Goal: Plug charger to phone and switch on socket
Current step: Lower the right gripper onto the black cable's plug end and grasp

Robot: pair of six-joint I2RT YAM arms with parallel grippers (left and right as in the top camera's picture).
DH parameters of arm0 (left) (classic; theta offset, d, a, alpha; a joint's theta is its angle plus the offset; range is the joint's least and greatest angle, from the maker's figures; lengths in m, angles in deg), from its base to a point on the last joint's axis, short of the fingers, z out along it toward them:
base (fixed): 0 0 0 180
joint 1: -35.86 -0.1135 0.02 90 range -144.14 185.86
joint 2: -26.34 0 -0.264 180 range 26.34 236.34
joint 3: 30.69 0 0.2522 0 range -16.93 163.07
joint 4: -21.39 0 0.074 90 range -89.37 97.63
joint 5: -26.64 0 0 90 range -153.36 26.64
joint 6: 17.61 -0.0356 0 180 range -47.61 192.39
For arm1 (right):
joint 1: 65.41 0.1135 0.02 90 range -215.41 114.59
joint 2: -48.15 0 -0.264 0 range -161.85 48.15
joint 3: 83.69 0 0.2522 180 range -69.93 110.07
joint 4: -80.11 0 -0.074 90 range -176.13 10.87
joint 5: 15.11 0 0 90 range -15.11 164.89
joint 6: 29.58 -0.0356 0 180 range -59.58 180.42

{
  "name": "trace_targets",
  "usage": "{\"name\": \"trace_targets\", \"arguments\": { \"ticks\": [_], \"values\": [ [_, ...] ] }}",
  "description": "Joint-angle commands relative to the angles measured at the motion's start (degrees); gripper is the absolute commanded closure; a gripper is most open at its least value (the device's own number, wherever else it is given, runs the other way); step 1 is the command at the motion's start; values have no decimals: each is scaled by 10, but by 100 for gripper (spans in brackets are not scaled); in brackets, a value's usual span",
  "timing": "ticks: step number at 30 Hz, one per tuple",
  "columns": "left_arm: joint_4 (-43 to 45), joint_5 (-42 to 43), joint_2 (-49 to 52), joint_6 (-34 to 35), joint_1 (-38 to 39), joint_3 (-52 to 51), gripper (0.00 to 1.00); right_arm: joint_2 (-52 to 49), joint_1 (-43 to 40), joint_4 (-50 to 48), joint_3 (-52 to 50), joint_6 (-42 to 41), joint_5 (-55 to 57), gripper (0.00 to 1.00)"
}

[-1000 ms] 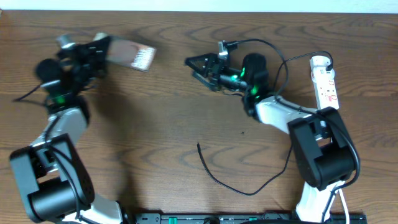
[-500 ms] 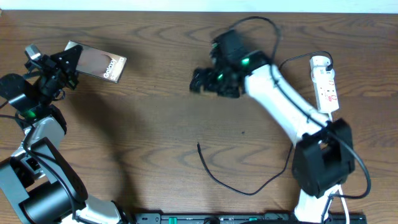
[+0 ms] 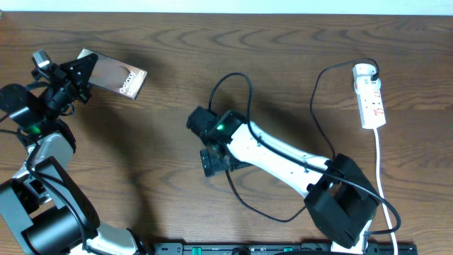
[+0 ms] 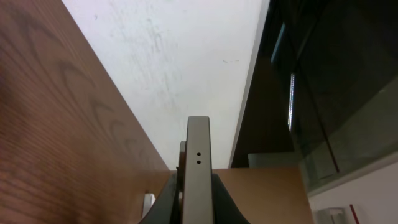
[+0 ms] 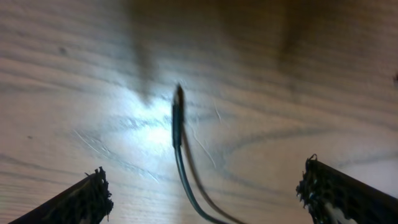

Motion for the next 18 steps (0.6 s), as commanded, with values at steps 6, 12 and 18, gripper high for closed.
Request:
{"name": "trace_targets", "arguments": {
  "ticks": [6, 12, 18],
  "values": [
    [9, 20, -9, -16, 1, 5, 93, -5, 13, 3, -18, -34, 46, 19],
    [8, 20, -9, -20, 1, 5, 93, -5, 11, -60, -64, -34, 33, 21],
    [8, 20, -9, -20, 1, 5, 93, -5, 13, -59, -65, -31, 28, 23]
  ]
}}
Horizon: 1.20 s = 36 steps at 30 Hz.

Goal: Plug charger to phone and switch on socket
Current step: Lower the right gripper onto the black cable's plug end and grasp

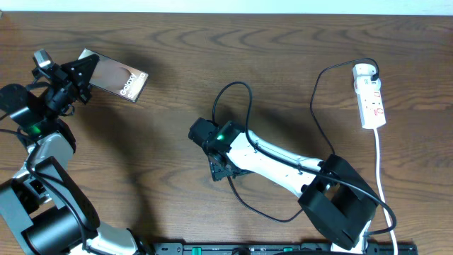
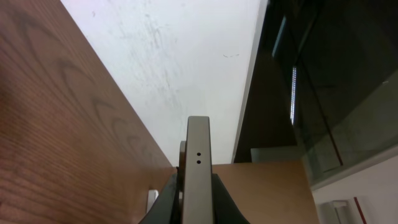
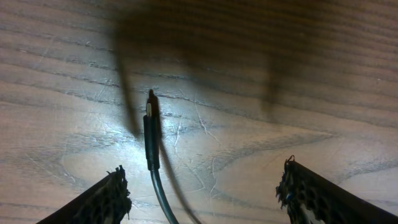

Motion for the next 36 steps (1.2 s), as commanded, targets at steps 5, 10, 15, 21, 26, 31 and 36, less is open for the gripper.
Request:
{"name": "trace_targets", "arguments": {
  "ticks": [5, 10, 15, 21, 26, 31, 36],
  "values": [
    [8, 10, -9, -8, 1, 5, 93, -20, 5, 1, -3, 4, -24, 29],
    [8, 10, -9, -9, 1, 5, 93, -37, 4, 0, -3, 8, -38, 37],
    [6, 10, -9, -14, 1, 5, 93, -38, 4, 0, -2, 9, -38, 37],
    [6, 10, -9, -18, 1, 5, 93, -42, 1, -1, -1, 11, -40, 43],
    [6, 10, -9, -21, 1, 5, 93, -43, -10, -12, 3, 22, -45, 43],
    [6, 10, -9, -21, 1, 5, 93, -45, -20, -26, 4, 38, -62, 44],
    [6, 10, -9, -21, 1, 5, 93, -58, -22, -22, 12, 44, -70, 45]
  ]
}}
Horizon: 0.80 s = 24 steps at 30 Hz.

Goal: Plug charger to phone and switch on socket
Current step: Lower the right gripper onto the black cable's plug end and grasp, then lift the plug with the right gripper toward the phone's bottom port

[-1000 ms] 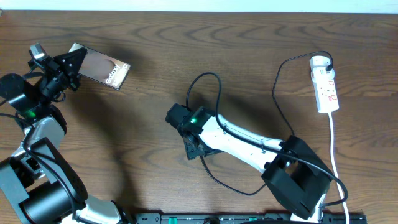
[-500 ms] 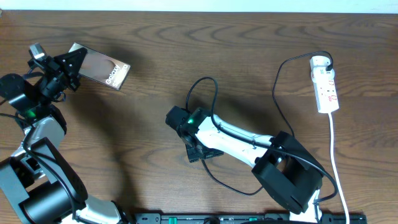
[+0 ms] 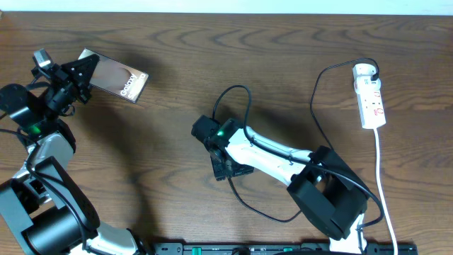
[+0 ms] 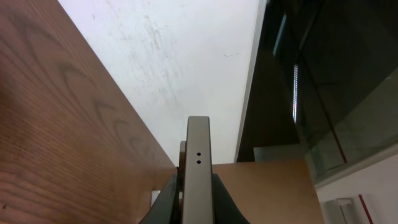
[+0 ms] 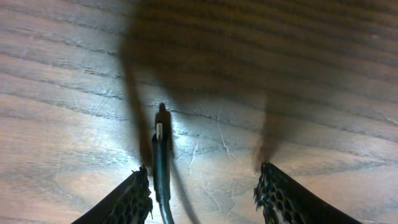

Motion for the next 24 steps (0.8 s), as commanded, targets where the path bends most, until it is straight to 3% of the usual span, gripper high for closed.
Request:
{"name": "trace_targets", "arguments": {
  "ticks": [1, 10, 12, 16, 22, 24],
  "values": [
    [7, 10, -9, -7, 1, 5, 93, -18, -2, 5, 15, 14, -8, 46],
    [7, 10, -9, -7, 1, 5, 93, -21, -2, 13, 19, 15, -8, 58],
    [7, 10, -9, -7, 1, 5, 93, -20, -2, 13, 19, 14, -8, 65],
    [7, 10, -9, -7, 1, 5, 93, -21, -2, 14, 19, 14, -8, 71],
    [7, 10, -9, -7, 1, 5, 93, -21, -2, 16, 21, 10, -8, 97],
    [7, 10, -9, -7, 1, 5, 92, -21, -2, 15, 21, 11, -12, 99]
  ]
}}
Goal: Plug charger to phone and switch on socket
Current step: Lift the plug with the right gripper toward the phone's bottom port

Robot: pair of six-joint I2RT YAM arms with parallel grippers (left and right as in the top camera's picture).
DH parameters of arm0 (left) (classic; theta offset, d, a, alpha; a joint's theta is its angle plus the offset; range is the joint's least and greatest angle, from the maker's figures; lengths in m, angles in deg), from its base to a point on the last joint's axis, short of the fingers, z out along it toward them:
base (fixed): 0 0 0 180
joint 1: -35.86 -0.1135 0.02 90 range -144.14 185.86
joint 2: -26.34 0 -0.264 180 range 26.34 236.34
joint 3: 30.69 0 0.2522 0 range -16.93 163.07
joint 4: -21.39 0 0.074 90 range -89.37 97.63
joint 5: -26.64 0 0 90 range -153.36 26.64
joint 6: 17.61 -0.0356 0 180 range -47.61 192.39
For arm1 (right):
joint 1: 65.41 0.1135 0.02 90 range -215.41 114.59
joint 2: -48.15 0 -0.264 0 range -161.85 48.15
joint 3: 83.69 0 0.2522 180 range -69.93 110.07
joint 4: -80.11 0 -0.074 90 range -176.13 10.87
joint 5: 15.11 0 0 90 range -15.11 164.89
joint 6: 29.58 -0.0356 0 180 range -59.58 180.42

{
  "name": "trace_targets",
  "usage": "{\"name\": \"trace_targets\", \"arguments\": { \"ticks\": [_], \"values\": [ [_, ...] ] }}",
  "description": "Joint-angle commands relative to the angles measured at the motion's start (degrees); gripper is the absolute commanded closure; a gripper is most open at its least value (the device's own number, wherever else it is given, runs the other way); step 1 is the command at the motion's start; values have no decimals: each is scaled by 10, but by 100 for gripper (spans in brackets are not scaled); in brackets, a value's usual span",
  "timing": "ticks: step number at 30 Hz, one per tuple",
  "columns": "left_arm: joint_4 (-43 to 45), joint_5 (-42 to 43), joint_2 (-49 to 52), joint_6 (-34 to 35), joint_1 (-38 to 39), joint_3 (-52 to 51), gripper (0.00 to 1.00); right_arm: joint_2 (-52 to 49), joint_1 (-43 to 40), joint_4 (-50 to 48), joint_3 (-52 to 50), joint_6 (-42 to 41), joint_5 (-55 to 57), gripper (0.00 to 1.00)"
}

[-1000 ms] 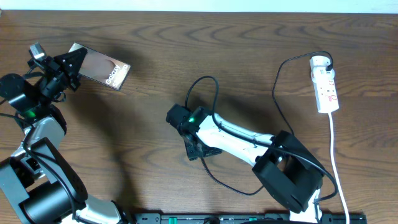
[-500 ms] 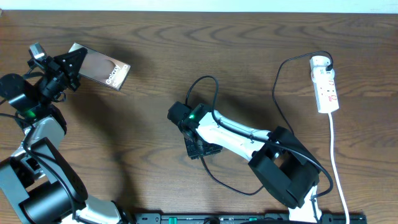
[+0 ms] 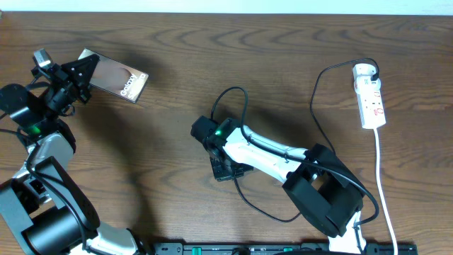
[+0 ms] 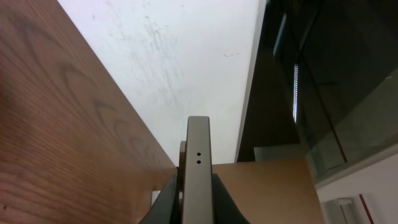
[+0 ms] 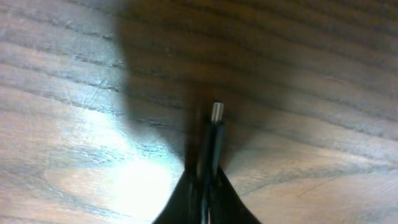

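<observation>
The phone (image 3: 112, 76), dark-screened with "Galaxy" on it, is held at the table's far left by my left gripper (image 3: 79, 74), shut on its end. In the left wrist view the phone's grey edge (image 4: 198, 168) stands upright between the jaws, two small holes showing. My right gripper (image 3: 225, 170) is mid-table, shut on the black charger cable's plug (image 5: 212, 146), whose metal tip sticks out just above the wood. The cable (image 3: 316, 83) loops up and runs right to the white socket strip (image 3: 371, 98) at the far right.
Cable loops lie around the right arm (image 3: 272, 152) and trail toward the front edge. A white lead (image 3: 381, 170) runs from the strip down the right side. A white wall (image 4: 155, 56) shows beyond the table's far edge.
My right gripper was open around the cable plug lying on the wood; now its jaws are shut on the plug. The left gripper and phone have not moved.
My right gripper hung open above the plug on the table, then stood lower and closer around it with each moment, and now grips it. All along my left gripper held the phone still at the far left.
</observation>
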Motion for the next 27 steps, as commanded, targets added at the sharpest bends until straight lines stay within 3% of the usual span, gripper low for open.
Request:
{"name": "trace_targets", "arguments": {
  "ticks": [1, 6, 9, 17, 23, 27],
  "values": [
    [7, 10, -9, -6, 1, 5, 93, -6, -2, 1, 11, -2, -2, 99],
    [7, 10, -9, -6, 1, 5, 93, -6, -6, 14, 27, 26, -19, 99],
    [7, 10, -9, -6, 1, 5, 93, -6, -14, 11, 61, 90, -76, 99],
    [7, 12, -9, -6, 1, 5, 93, -6, -47, 15, 195, 438, -434, 99],
    [7, 23, -9, -18, 1, 5, 93, -6, -78, 30, 214, 515, -507, 99],
    [7, 39, -9, -28, 1, 5, 93, -6, -107, 28, 214, 517, -512, 99]
  ]
}}
